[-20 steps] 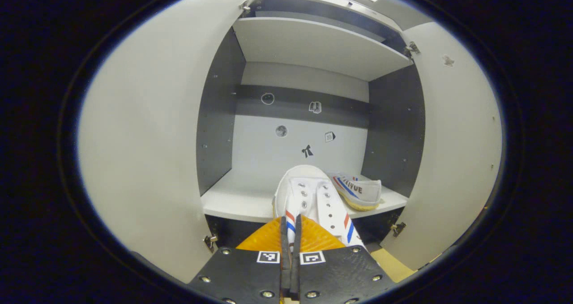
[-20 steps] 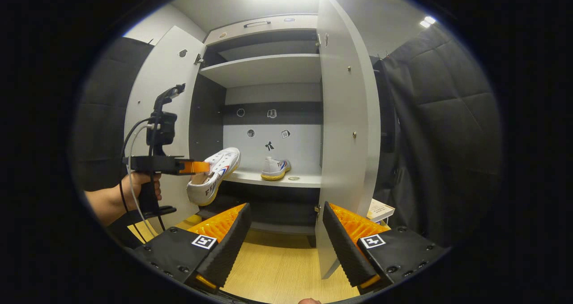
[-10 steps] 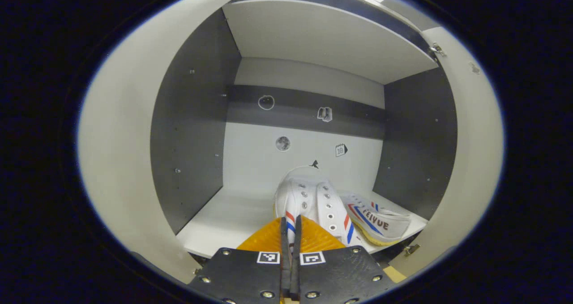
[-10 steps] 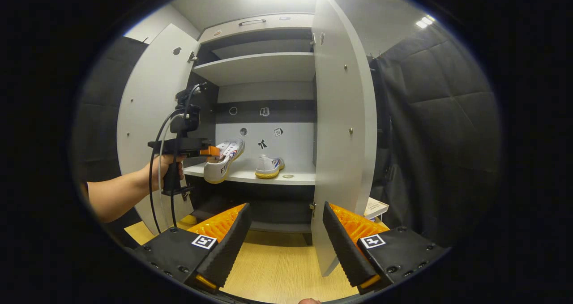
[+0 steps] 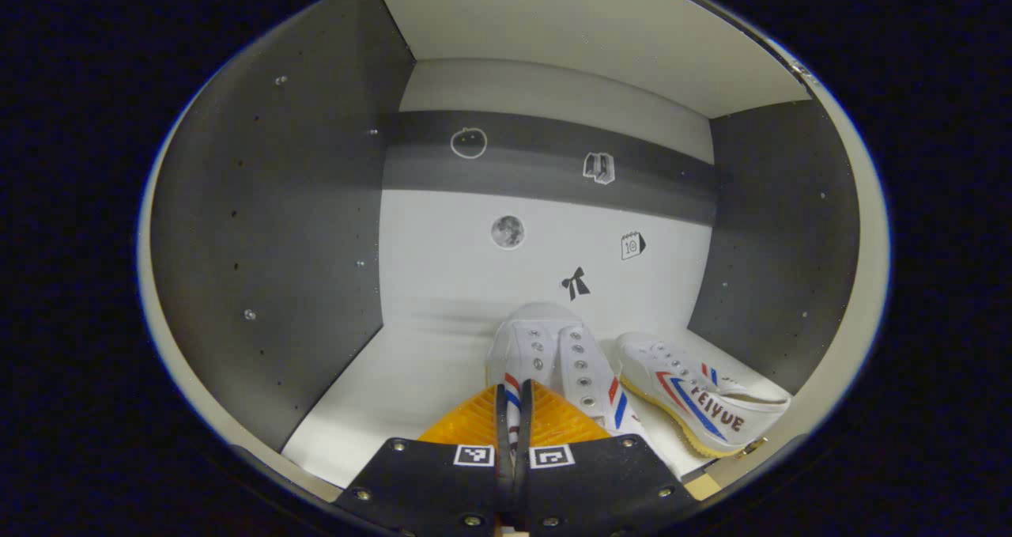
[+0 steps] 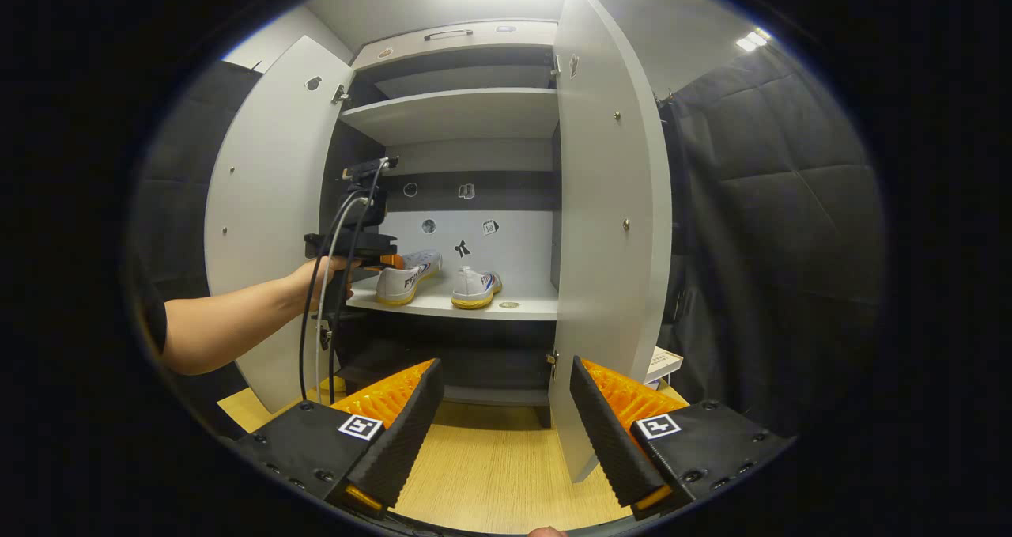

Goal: Grab one shoe with the right hand and put it into the shoe cabinet, grab the other shoe with the left hand and put it into the shoe cabinet; then close the right door with the right hand and the left door with the left hand.

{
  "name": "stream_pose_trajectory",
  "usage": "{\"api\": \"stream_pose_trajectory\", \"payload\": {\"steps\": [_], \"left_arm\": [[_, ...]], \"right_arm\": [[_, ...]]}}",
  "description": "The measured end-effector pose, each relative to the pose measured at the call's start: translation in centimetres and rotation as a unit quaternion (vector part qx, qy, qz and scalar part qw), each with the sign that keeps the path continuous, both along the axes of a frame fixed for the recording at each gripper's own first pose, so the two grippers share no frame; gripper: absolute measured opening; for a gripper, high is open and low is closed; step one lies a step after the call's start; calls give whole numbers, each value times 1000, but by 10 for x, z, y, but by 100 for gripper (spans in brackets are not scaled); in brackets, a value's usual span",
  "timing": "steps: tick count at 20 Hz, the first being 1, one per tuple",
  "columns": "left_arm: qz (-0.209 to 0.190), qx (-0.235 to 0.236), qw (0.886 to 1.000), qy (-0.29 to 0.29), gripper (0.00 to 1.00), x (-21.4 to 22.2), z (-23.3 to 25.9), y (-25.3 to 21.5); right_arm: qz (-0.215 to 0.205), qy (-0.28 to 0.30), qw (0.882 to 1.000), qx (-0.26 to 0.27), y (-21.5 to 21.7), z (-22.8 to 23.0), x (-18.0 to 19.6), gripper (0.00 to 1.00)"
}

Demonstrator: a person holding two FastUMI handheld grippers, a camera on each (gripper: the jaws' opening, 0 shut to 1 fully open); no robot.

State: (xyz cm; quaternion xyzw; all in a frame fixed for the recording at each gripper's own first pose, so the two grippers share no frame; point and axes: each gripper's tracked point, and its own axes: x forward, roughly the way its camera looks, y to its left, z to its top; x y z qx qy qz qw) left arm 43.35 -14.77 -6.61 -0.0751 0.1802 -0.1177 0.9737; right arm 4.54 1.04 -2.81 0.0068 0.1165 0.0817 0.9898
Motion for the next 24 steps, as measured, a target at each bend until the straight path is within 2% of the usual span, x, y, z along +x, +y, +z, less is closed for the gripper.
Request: {"api": "stream_pose_trajectory", "payload": {"steps": [4,5,6,7,8,11,12,18,19,24], "left_arm": [[-6,-6,1000,15,1,1,-2,-2],[-8,-1,1000,7,10,0,4,-1],[8,15,1000,-13,11,4,13,7],[11,27,999,-24,29,6,17,11],[7,32,999,-30,47,-4,26,9],[12,47,997,-57,100,-27,47,14],[13,46,997,-66,94,-37,55,15],[12,29,992,-121,94,-116,109,22],[10,29,991,-129,100,-129,116,23],[16,40,988,-146,100,-193,137,38]], "right_arm": [[-2,-4,1000,4,-3,5,-1,100],[-1,-6,1000,5,-4,7,-1,100],[0,-8,1000,6,-4,9,-1,100],[1,-10,1000,6,-5,10,-1,97],[3,-13,1000,6,-5,12,-1,100],[7,-19,1000,11,-9,18,-1,100],[9,-21,1000,13,-10,21,-1,100],[17,-37,999,19,-22,34,-3,100],[20,-40,999,23,-23,36,-4,100],[30,-45,998,31,-28,40,-7,100]]}}
